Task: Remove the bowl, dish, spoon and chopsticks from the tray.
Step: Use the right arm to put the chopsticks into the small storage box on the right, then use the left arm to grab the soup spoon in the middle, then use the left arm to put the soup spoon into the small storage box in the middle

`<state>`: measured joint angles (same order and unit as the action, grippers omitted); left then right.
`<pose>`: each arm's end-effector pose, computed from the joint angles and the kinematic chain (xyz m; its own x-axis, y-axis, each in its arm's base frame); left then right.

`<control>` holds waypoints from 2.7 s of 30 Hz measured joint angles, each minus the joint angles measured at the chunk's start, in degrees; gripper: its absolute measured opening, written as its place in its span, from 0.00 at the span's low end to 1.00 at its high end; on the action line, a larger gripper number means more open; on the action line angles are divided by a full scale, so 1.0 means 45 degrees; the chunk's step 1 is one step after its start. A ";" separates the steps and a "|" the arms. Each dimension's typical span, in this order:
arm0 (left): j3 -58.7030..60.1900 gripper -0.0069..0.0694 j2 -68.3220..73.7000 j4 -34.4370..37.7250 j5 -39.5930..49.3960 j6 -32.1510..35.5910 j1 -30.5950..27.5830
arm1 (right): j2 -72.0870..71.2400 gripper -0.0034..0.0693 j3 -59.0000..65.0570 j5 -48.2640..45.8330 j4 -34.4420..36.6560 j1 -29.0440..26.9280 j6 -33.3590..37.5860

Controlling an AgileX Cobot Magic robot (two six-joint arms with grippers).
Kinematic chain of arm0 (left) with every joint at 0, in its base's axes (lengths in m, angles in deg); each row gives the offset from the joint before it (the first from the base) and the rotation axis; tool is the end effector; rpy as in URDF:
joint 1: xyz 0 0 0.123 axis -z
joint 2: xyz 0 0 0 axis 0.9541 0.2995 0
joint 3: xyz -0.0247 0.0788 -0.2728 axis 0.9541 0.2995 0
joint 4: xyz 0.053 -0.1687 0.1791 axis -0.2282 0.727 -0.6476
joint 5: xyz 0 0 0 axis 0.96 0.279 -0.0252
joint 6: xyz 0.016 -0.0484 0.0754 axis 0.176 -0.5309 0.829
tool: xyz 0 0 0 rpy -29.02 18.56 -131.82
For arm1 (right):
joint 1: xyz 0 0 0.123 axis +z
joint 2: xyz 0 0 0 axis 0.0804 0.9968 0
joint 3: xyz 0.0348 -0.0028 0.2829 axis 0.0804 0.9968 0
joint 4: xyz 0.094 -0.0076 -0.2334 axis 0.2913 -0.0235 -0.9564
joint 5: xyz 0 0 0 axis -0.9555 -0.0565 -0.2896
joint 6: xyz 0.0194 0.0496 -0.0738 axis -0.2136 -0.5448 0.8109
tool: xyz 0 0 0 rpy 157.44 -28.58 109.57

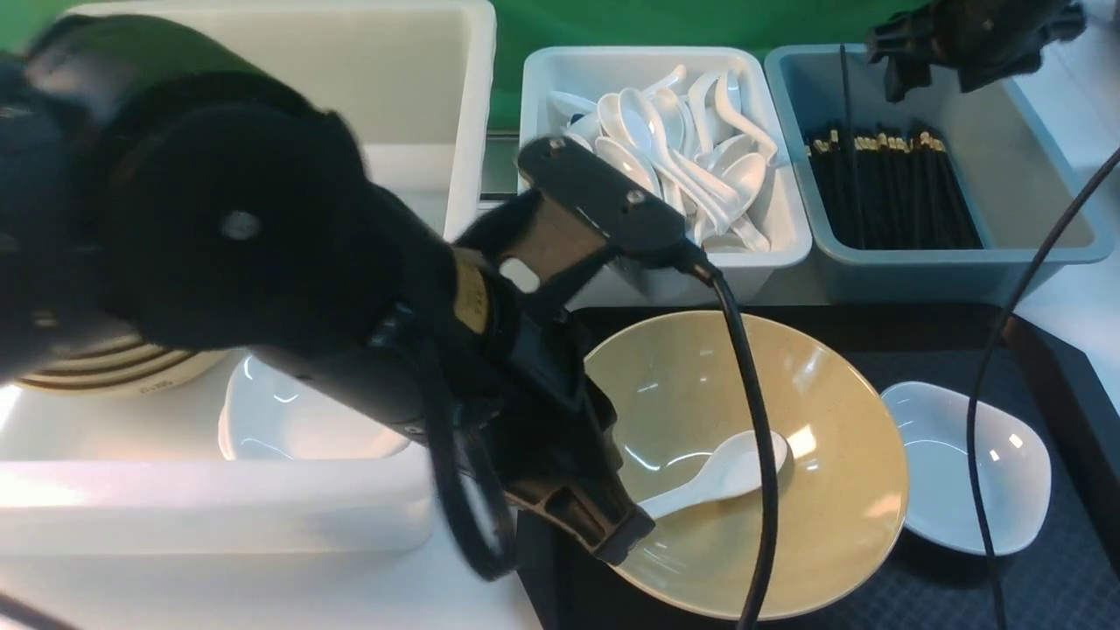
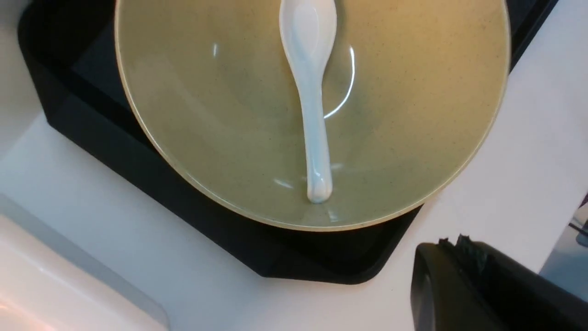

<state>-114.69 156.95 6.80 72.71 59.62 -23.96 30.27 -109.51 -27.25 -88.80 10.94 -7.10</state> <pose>0.1681 -0.2082 0.3428 -0.5351 0.6629 -0.5237 0.8082 0.5821 -0.0890 0.4693 0.0429 0.3244 -0.8153 -0.1160 -0.5672 -0.0745 0.9926 -0.0959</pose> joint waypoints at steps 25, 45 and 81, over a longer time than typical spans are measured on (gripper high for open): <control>0.2496 0.08 -0.2629 -0.0111 0.0747 -0.0565 0.0000 | -0.9320 0.79 0.8827 -0.2226 -0.0152 0.5710 0.0759; -0.4541 0.64 0.7296 -0.0780 0.2243 0.1965 0.0000 | -1.6419 0.79 1.3452 -0.2361 -0.0670 0.5710 -0.0395; -1.1601 0.21 1.0316 -0.0999 -0.2964 -0.0589 -0.4165 | -1.6780 0.79 1.4359 -0.1881 -0.1004 0.5710 -0.0470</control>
<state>-166.89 203.37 2.30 59.37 56.97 -42.70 -45.24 -44.90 -35.72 -93.32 36.64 -9.22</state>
